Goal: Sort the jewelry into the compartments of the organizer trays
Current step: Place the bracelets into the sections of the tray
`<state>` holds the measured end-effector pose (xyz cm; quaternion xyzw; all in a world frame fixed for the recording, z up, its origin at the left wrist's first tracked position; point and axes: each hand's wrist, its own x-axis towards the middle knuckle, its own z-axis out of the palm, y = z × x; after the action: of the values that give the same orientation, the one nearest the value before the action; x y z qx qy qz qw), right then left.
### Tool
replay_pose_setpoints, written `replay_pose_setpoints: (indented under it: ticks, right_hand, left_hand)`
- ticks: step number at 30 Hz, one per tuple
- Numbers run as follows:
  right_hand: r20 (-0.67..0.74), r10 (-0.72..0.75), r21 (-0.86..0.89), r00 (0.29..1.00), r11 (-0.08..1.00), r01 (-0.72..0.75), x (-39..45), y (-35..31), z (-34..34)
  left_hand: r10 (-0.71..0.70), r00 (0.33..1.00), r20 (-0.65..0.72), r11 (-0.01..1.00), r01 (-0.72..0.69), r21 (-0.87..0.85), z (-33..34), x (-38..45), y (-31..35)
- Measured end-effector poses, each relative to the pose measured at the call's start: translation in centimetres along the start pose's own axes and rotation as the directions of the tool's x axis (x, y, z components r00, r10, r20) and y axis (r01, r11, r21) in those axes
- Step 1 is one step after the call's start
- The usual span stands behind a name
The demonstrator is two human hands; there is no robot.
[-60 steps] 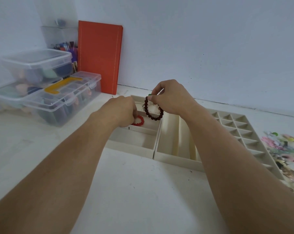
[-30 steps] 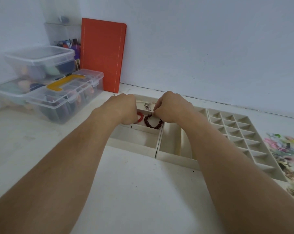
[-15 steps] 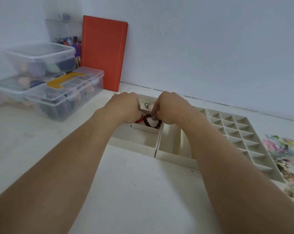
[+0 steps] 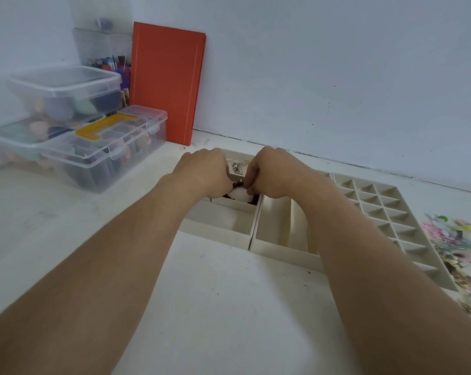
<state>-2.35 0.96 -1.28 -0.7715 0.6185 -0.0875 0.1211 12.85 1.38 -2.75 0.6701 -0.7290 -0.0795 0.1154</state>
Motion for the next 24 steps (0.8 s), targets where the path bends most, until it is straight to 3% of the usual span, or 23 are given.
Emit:
replay_pose_setpoints:
  ticks: [6,12,19,24]
  right_hand:
    - [-0.001,0.002,-0.056,1.000,0.998,-0.002,0.4,0.0,0.9]
    - [-0.029,-0.010,-0.124,1.000,0.992,0.006,0.8,-0.1,1.5]
    - [-0.030,-0.117,-0.030,0.993,0.993,0.116,0.6,-0.5,1.5]
    - [0.059,-0.204,-0.039,0.977,0.978,0.206,0.2,-1.3,1.6]
  left_hand:
    - [-0.016,0.995,0.099,0.997,0.023,-0.078,-0.2,0.3,-0.5]
    - [0.044,0.993,0.107,0.987,-0.027,-0.162,-0.7,0.4,-0.9]
    - [-0.048,0.998,0.042,0.982,0.055,-0.181,-1.8,1.2,-3.5]
    - [-0.070,0.998,-0.004,0.986,0.068,-0.151,-1.3,1.4,-3.6]
